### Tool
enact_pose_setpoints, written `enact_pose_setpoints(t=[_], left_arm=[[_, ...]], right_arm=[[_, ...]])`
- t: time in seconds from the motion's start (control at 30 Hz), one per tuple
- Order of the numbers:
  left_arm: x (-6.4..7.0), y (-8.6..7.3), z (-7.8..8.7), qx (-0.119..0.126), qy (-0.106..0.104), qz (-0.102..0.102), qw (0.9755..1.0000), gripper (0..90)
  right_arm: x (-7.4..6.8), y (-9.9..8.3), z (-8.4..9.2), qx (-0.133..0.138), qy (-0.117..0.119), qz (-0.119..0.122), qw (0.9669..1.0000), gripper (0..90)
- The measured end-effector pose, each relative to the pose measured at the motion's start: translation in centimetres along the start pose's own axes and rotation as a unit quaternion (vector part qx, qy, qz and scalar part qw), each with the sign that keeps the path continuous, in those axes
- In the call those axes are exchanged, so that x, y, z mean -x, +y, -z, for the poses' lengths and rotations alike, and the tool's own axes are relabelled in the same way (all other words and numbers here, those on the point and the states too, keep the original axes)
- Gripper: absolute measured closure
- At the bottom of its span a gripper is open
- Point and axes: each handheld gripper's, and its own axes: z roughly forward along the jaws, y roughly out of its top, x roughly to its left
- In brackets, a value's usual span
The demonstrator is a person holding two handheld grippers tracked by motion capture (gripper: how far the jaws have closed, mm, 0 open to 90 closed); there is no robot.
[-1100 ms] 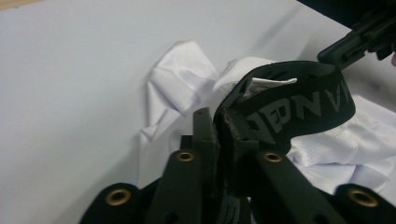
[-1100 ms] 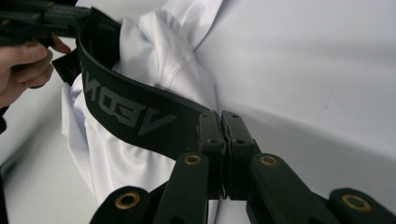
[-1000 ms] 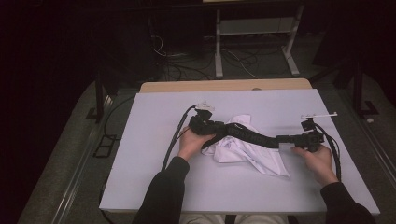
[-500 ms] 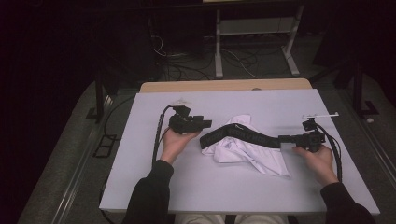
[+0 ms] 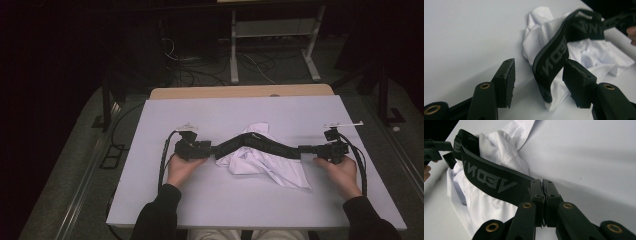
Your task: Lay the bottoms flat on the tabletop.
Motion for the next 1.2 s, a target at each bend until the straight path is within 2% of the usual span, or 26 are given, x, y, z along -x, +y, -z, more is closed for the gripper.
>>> enact_pose_setpoints(t=[0.13,0.23,0.3,0.43,0.47,0.53,0.7,0.87,1.2], left_arm=[[0.1,-0.3,-0.4,-0.01,-0.006,0.0,0.9999,46.3],[0.4,-0.3,-0.8,-0.007,-0.015,0.001,0.9999,49.5],[0.5,-0.3,-1.1,-0.014,-0.019,-0.007,0.9997,59.2],[0.6,-0.3,-1.1,-0.024,-0.01,-0.01,0.9996,76.8],[0.4,-0.3,-1.0,-0.024,-0.012,-0.009,0.9996,80.3],[0.1,-0.2,-0.7,-0.023,-0.028,-0.001,0.9993,84.3],[-0.3,0.0,0.1,-0.02,-0.042,0.007,0.9989,86.0],[-0.4,0.5,1.0,-0.016,-0.038,0.013,0.999,86.1],[-0.2,1.0,1.6,-0.011,-0.035,-0.012,0.9993,86.2]], right_arm=[[0.0,-0.1,-0.1,-0.002,-0.002,0.003,1.0,87.1],[0.0,-0.1,-0.2,-0.003,-0.001,0.002,1.0,87.0],[-0.1,-0.1,-0.2,-0.005,-0.001,0.002,1.0,87.0],[-0.1,-0.1,-0.2,-0.004,-0.001,0.002,1.0,87.0],[-0.1,-0.1,-0.2,-0.003,-0.001,0.002,1.0,87.0],[0.0,-0.1,-0.1,-0.002,-0.001,0.003,1.0,87.0],[0.1,-0.1,0.1,0.001,0.0,0.001,1.0,87.0],[0.2,0.0,0.3,0.004,-0.001,-0.001,1.0,87.0],[0.4,0.1,0.6,0.01,-0.001,0.001,1.0,87.0]])
